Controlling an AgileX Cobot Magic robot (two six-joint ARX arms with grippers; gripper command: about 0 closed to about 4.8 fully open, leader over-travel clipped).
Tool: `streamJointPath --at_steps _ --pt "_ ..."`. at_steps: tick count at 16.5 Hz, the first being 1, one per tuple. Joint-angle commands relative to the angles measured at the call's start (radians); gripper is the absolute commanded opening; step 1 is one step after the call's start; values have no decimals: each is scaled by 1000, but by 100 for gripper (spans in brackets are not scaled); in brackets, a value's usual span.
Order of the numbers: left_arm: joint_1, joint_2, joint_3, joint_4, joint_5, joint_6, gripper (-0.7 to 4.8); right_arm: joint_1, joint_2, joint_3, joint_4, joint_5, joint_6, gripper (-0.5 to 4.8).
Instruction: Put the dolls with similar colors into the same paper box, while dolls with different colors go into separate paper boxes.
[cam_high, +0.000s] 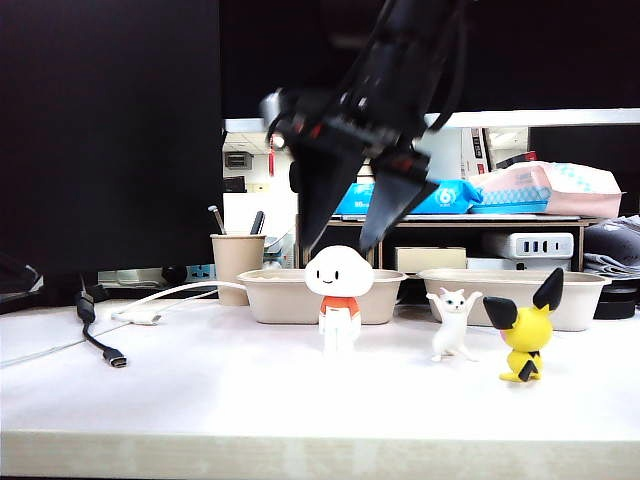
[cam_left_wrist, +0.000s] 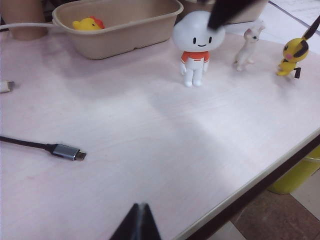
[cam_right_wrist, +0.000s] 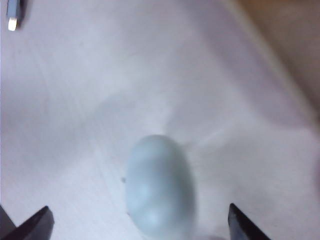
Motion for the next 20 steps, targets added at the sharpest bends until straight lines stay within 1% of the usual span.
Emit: streamJointPath --at_steps 1,3,4,7,8,10,11,12,13,14,18,19,20 --pt "1 0 1 6 5 1 -5 13 24 5 18 47 -4 479" --pt "1 0 1 6 5 1 -5 13 36 5 11 49 -4 477" --pt "1 0 1 7 5 1 -5 13 38 4 10 49 -4 466" --pt "1 0 1 6 5 1 -5 14 57 5 11 47 -4 453" --pt "1 0 1 6 5 1 -5 15 58 5 9 47 -4 426" --pt "0 0 1 6 5 1 -5 15 66 5 10 50 -4 305" --pt "0 0 1 6 5 1 -5 15 70 5 10 50 -4 291" --pt "1 0 1 6 5 1 -5 15 70 5 10 50 -5 255" --pt "1 0 1 6 5 1 -5 15 70 5 10 50 -5 204" --pt "1 0 1 6 5 1 -5 15 70 5 11 50 -5 142" --pt "0 0 1 6 5 1 -5 15 69 5 14 50 -4 131" --pt "1 0 1 6 5 1 -5 15 69 5 14 50 -4 87" --pt "1 0 1 6 5 1 -5 15 69 5 15 50 -4 75"
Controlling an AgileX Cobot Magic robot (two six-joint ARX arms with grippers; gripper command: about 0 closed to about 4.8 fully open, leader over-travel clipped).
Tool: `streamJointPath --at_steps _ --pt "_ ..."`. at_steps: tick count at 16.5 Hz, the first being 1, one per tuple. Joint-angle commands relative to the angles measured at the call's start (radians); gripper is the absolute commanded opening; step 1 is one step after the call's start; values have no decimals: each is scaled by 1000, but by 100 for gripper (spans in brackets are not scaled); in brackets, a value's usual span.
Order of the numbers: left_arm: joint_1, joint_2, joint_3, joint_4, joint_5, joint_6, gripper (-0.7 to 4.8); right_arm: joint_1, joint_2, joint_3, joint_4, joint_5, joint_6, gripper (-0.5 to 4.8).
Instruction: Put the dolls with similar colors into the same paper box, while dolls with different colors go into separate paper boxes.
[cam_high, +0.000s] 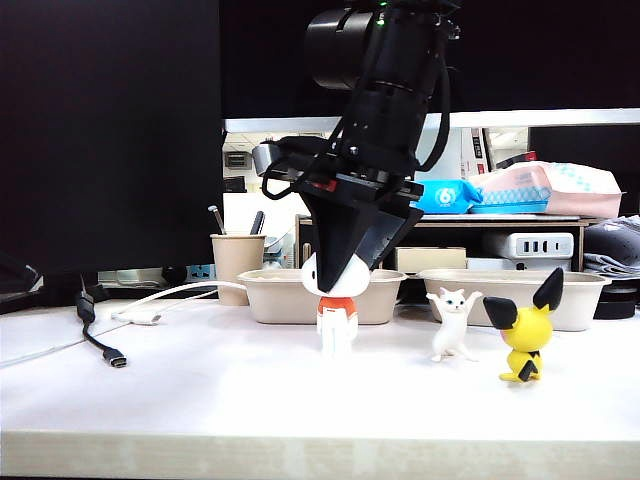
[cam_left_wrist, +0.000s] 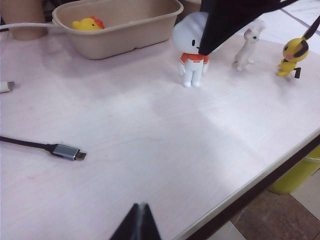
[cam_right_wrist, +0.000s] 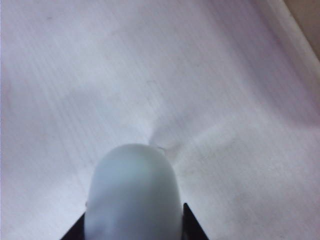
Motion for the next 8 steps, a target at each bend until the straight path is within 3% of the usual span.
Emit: streamJointPath --at_steps 1,6,8 --pt "1 0 1 6 5 1 -5 1 -2 4 7 2 -1 75" --pt "0 -9 1 6 5 1 -5 -16 -11 60 7 29 29 75" --pt "0 -54 1 5 5 1 -5 -37 -14 114 -44 186 29 75"
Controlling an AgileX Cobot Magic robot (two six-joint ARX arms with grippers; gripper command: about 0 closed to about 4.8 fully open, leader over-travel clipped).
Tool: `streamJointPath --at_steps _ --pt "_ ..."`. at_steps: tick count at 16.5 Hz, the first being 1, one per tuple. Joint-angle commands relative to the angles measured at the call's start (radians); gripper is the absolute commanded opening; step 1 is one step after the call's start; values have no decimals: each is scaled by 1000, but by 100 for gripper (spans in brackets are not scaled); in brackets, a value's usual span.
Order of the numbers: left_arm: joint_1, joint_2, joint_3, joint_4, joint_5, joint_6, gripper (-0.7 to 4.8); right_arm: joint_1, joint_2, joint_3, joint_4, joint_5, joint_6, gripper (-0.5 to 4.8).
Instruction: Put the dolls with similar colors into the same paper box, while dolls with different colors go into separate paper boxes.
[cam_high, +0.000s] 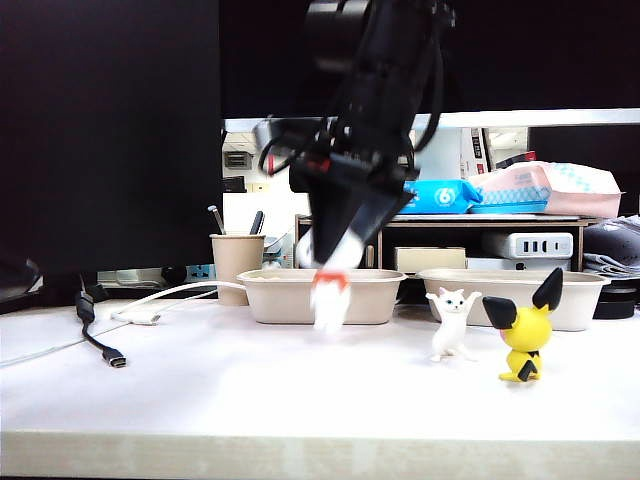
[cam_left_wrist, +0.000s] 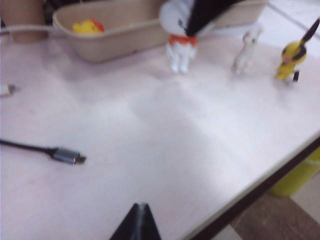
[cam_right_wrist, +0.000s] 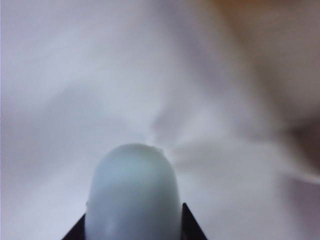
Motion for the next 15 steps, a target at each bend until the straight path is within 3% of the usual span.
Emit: streamJointPath --at_steps 1,3,8,12,15 --pt "0 -61 1 6 5 1 -5 -28 -15 53 -56 163 7 75" --pt "0 -126 1 6 8 1 -5 -61 -24 70 -69 163 3 75" --pt "0 -221 2 16 5 1 -5 -173 -38 69 -51 309 2 76" --pt "-2 -221 1 13 5 1 -5 -264 -25 69 76 309 5 75" --pt "-39 -221 1 13 5 1 -5 -278 15 69 47 248 12 77"
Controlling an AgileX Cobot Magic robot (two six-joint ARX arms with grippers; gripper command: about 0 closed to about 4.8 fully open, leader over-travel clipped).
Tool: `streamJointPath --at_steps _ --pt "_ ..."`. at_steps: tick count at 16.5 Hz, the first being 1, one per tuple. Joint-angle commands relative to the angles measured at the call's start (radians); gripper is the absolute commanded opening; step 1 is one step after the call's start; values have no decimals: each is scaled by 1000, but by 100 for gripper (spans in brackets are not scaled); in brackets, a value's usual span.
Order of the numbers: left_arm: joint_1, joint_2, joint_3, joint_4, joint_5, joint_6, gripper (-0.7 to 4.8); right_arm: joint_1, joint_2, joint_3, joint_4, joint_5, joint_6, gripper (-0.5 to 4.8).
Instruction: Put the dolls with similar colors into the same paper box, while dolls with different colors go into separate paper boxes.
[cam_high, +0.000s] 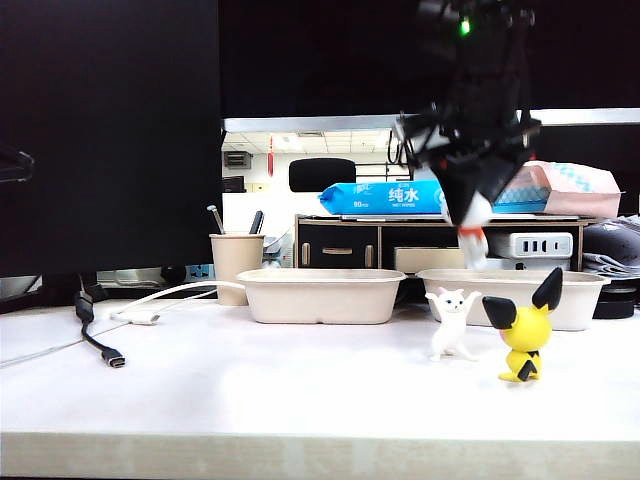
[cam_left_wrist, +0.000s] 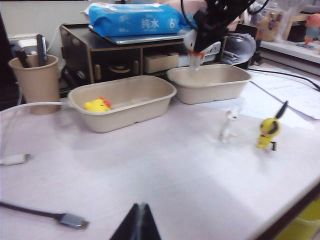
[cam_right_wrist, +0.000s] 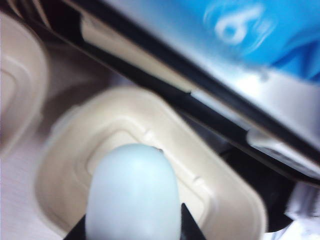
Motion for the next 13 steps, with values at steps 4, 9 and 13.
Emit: streamJointPath --at_steps 4,9,13 --pt "-73 0 0 4 7 1 -5 0 40 6 -29 -36 24 211" --pt "-74 0 0 5 8 1 -5 0 39 6 -37 -31 31 287" --pt "-74 0 0 5 8 1 -5 1 -21 6 -66 -30 55 284"
